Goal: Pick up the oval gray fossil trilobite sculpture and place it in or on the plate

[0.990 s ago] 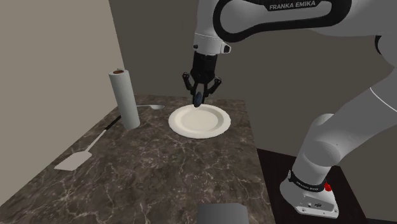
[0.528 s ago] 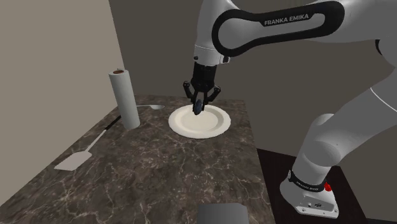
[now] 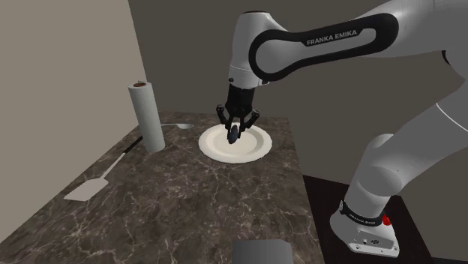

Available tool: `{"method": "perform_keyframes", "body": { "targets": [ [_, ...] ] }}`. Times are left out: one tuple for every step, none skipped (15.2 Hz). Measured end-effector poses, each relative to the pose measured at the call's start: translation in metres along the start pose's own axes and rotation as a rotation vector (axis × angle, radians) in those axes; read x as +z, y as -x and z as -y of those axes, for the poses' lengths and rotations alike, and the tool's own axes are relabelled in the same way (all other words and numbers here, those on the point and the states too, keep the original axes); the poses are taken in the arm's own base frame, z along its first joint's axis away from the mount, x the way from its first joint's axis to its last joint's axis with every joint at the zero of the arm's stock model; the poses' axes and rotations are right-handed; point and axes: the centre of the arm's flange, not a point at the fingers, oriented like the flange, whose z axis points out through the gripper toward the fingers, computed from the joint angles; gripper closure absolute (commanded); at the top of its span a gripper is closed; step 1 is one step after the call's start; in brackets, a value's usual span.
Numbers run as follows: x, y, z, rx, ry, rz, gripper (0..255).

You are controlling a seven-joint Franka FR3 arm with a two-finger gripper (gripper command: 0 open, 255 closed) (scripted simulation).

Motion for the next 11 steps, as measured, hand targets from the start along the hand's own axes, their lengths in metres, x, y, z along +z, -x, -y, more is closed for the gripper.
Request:
{"method": "perform_keyframes", "body": {
  "targets": [
    [0.0002,0.0,-0.0001,0.0,0.0,0.0,255],
    [0.0003,0.0001,-0.0002,0.0,0.0,0.0,255],
    [0.0004,0.0001,-0.0002,0.0,0.0,0.0,255],
    [0.0005,0.0001,-0.0003,0.0,0.0,0.0,0],
    [0.0005,0.0001,-0.0003,0.0,0.0,0.0,0],
    [0.0005,0.0001,-0.0003,0.0,0.0,0.0,0],
    [0.0005,0.0001,-0.0003,0.0,0.0,0.0,0],
    [0.0005,0.0001,-0.0003,0.0,0.0,0.0,0],
    [0.0005,0.0001,-0.0003,0.0,0.0,0.0,0],
    [0.0005,0.0001,-0.0003,0.0,0.0,0.0,0],
    [-0.006,-0.0001,-0.0001,0.0,-0.001,0.0,0]
  ]
}}
